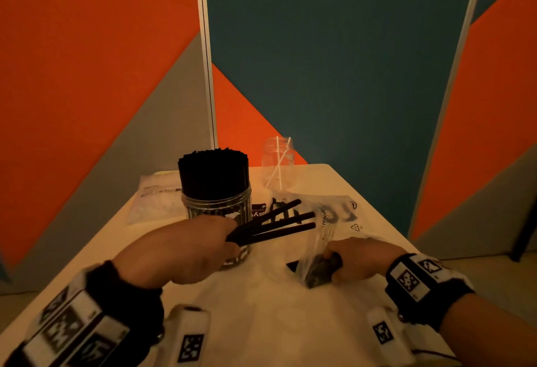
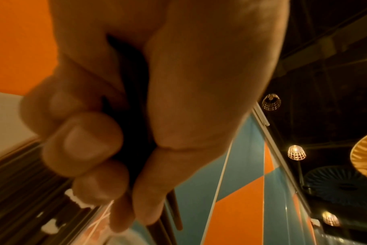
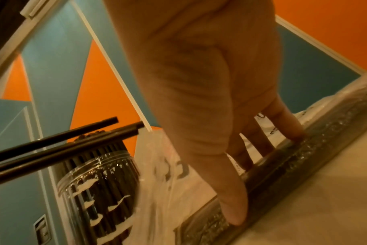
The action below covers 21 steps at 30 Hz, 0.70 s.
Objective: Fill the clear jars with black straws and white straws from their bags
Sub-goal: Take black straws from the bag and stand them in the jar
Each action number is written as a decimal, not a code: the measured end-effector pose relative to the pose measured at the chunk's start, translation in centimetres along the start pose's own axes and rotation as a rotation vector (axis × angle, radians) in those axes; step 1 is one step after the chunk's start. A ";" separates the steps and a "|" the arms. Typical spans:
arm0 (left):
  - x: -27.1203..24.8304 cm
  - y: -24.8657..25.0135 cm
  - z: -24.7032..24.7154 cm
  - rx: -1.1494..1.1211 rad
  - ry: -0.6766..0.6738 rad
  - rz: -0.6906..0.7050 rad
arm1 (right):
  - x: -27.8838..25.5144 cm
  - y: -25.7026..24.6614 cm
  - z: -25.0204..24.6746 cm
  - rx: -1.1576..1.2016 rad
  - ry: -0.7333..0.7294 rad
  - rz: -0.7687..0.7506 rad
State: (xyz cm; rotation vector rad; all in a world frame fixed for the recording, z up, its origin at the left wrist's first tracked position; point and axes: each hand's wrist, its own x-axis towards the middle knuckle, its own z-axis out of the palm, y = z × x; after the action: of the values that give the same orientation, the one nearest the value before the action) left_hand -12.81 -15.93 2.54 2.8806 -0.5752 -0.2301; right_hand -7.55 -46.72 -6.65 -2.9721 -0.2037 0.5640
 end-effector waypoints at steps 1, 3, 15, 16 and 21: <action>-0.4 -0.1 -0.1 -0.024 0.006 0.001 | -0.1 0.0 -0.1 0.014 -0.011 0.004; -1.0 -0.2 -0.2 -0.058 0.028 0.015 | -0.5 0.1 -0.3 0.046 -0.012 0.017; 0.8 2.0 2.4 -0.571 -0.168 0.235 | -3.3 -6.2 -6.9 1.233 0.828 -0.374; 1.1 2.2 2.7 -0.590 -0.196 0.247 | -3.1 -6.8 -7.1 1.156 0.915 -0.388; 2.3 2.3 3.8 -0.768 -0.305 0.250 | -2.6 -9.9 -8.0 0.851 1.210 -0.529</action>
State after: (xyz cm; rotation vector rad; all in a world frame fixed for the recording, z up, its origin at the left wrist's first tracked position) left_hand -12.25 -19.56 -0.91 2.0261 -0.6971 -0.6853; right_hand -8.04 -38.00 2.94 -1.8331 -0.4352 -0.9431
